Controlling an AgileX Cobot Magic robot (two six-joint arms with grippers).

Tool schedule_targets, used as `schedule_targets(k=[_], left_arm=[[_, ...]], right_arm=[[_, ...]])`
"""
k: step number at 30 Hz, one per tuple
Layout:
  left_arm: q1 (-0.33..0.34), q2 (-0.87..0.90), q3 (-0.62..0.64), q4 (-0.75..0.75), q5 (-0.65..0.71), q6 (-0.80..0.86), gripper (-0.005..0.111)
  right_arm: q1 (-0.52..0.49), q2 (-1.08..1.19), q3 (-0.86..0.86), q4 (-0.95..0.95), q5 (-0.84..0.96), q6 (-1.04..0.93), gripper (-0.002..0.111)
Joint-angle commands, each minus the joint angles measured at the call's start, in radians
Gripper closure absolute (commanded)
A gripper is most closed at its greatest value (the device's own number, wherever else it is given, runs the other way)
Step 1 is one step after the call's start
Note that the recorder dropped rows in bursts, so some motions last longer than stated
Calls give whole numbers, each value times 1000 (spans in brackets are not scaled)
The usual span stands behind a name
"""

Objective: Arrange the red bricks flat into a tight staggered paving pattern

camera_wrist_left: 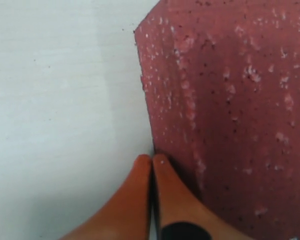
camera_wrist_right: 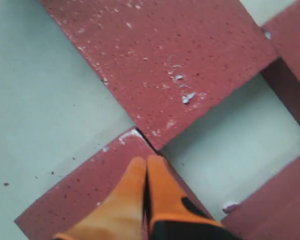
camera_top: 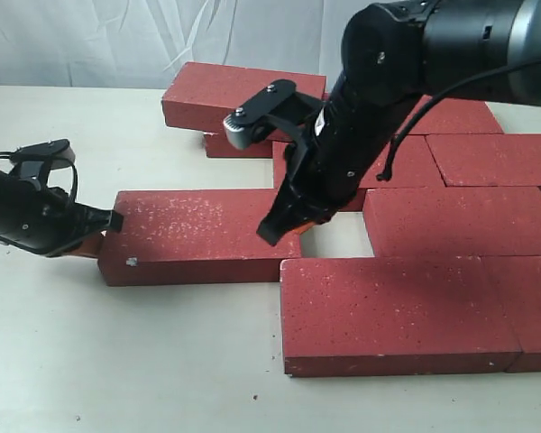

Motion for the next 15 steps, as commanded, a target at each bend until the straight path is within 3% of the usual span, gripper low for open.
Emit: schedule_targets(k=[1, 8, 15], left_arm=[[-43, -4, 3, -74, 7, 54, 106], [-76, 7, 3, -99, -31, 54, 106], [-76, 7, -20, -122, -60, 54, 106]], right_arm=[[-69, -41, 6, -9, 19, 38, 109], [-152, -168, 182, -13, -25, 40, 109], [-157, -414, 440, -24, -171, 57, 109]])
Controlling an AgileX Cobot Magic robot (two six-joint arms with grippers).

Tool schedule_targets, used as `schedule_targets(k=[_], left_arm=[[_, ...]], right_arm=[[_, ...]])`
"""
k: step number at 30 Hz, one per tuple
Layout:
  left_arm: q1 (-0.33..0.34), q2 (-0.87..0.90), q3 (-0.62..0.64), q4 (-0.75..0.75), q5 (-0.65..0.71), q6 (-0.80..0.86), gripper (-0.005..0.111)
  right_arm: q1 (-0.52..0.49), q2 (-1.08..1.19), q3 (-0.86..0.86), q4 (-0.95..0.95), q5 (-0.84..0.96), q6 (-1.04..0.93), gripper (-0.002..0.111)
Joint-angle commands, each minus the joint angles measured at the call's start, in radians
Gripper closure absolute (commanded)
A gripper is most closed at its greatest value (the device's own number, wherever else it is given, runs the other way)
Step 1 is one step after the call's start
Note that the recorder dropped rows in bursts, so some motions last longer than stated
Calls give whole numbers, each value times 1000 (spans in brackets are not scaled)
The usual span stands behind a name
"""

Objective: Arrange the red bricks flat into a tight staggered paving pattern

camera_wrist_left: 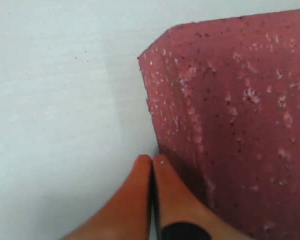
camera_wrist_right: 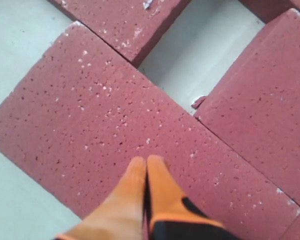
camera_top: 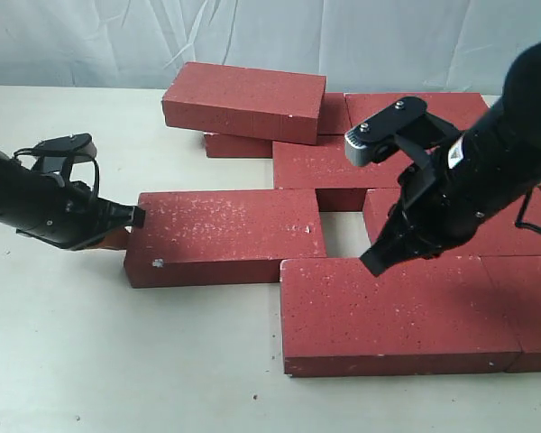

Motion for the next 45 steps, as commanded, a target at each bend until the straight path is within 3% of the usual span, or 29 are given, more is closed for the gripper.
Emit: schedule_targets(k=[1, 5, 28, 41, 45], left_arm=[[-2, 1, -10, -29, -13, 3, 106], [-9, 1, -10, -40, -12, 3, 106], [-229, 5, -18, -215, -220, 3, 106], [-297, 100, -99, -244, -154, -2, 106], [-297, 100, -99, -244, -115, -5, 96]], right_arm=[[-6, -110, 66, -18, -87, 23, 109], [-6, -149, 67, -29, -101, 23, 109], [-6, -151, 67, 59, -129, 26, 109], [-6, -151, 67, 53, -133, 26, 109], [-6, -151, 67, 53, -133, 26, 109]])
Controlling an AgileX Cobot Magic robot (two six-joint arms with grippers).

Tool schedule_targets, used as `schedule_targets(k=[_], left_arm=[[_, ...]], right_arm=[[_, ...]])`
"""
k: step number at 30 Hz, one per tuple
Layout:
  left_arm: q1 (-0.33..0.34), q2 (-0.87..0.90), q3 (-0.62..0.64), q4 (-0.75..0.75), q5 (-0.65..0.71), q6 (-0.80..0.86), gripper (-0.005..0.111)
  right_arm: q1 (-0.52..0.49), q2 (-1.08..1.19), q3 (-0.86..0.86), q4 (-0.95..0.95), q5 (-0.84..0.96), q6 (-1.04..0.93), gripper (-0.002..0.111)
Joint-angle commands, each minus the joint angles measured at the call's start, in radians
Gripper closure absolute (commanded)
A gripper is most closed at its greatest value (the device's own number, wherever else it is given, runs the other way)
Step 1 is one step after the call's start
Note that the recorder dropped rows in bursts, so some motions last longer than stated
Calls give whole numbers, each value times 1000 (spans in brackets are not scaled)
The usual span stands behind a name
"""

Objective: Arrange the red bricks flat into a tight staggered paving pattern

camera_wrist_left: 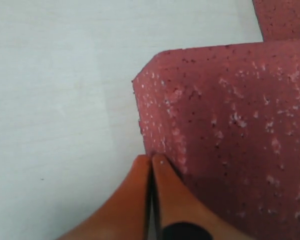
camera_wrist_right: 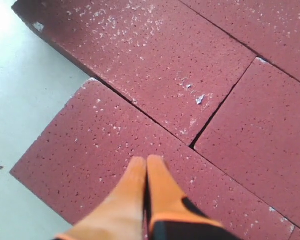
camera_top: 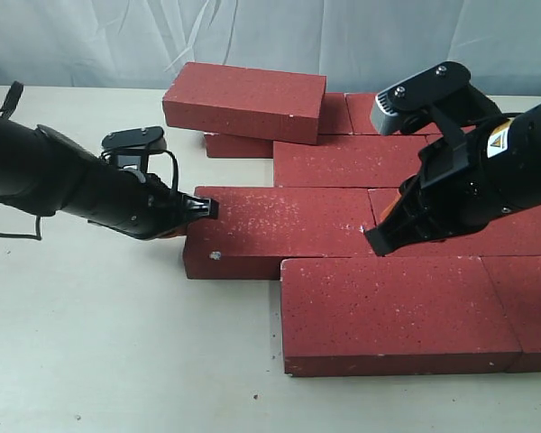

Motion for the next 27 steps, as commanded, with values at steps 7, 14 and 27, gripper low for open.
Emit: schedule_targets(k=[7, 14, 27], left_arm=[[-22, 22, -10, -20, 189, -6, 59], [-5, -33, -10, 47, 219, -63, 35], [-5, -103, -10, 682, 125, -488, 50]], right_arm=[[-6, -6, 5, -6, -10, 1, 109], [-6, -6, 5, -6, -16, 1, 109], [-6, -6, 5, -3, -27, 1, 109]])
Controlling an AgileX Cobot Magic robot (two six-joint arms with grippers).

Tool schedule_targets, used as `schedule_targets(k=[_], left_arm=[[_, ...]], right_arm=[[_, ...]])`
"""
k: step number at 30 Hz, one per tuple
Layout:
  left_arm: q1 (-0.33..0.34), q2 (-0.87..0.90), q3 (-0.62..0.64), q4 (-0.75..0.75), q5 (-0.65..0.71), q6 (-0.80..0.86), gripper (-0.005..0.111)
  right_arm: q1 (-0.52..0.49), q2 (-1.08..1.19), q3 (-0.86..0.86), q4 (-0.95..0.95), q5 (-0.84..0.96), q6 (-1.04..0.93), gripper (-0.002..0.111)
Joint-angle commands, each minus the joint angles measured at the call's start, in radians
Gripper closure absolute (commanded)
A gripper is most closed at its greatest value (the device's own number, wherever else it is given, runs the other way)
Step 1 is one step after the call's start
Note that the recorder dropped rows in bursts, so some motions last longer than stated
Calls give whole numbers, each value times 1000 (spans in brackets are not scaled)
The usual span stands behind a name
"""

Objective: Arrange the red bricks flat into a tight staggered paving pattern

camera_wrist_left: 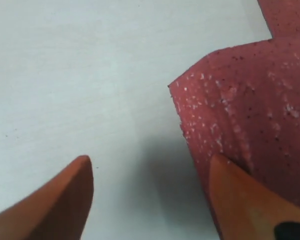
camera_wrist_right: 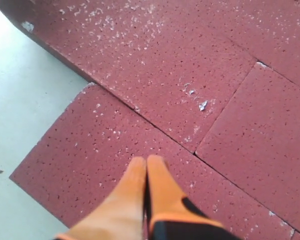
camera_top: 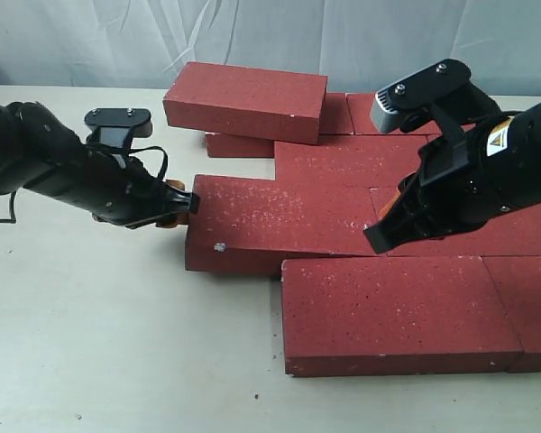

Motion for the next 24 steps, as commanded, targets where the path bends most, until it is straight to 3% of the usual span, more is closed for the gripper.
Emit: schedule_targets(k=[1, 5, 11, 18, 24], left_arm=[[-29, 6, -10, 165, 107, -121, 52], [-29, 35, -8, 210, 98, -127, 69], [-29, 39, -10, 245, 16, -127, 107], [-25, 15, -10, 310, 26, -128, 106], [61, -16, -10, 312, 88, -128, 106]], right_arm=[[-6, -6, 5, -3, -20, 1, 109], [-6, -6, 5, -3, -33, 1, 109], [-6, 3, 19, 1, -46, 1, 109], [-4, 102, 28, 161, -143, -90, 109], [-4, 198, -70, 168, -121, -142, 109]])
